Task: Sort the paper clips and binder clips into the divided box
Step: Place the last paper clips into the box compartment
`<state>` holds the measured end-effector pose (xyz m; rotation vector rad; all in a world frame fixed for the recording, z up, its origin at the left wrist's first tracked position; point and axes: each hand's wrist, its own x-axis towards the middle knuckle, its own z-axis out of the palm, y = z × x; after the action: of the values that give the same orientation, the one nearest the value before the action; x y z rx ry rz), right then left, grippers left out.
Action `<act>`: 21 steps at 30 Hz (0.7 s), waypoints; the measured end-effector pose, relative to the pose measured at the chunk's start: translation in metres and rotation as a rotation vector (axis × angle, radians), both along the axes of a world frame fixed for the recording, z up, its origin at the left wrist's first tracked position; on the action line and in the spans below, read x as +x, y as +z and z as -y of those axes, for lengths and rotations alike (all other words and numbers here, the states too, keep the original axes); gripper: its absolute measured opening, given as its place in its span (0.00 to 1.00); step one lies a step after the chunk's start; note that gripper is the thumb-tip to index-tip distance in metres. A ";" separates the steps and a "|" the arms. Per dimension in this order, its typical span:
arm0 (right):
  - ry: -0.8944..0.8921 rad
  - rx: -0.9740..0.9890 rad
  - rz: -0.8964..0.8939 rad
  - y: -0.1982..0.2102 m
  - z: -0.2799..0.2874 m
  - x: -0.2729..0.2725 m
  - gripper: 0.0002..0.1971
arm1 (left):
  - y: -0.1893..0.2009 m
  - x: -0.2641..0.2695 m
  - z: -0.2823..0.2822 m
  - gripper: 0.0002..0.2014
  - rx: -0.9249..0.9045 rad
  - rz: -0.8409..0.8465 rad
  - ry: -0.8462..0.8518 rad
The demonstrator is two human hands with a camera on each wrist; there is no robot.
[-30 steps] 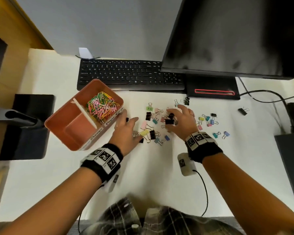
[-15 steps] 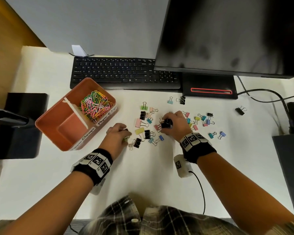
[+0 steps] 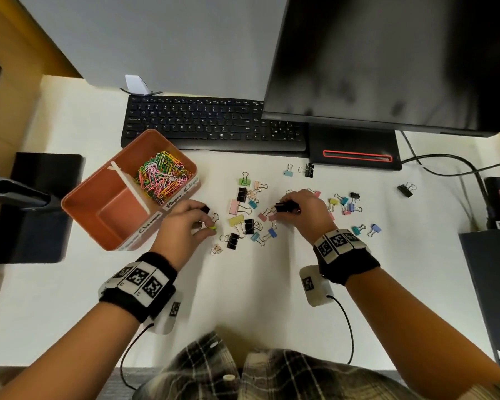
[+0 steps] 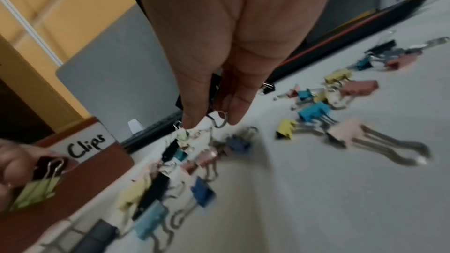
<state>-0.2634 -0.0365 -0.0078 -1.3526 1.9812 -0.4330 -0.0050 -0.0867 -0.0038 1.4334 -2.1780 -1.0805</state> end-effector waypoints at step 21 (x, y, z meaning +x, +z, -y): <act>0.380 -0.268 0.083 0.058 0.071 0.172 0.19 | 0.072 0.110 0.036 0.11 -0.207 -0.053 0.245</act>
<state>-0.0911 -0.1077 0.0498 -1.8027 1.5896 -0.5764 0.1054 -0.1227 0.0681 1.5089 -1.9505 -0.7756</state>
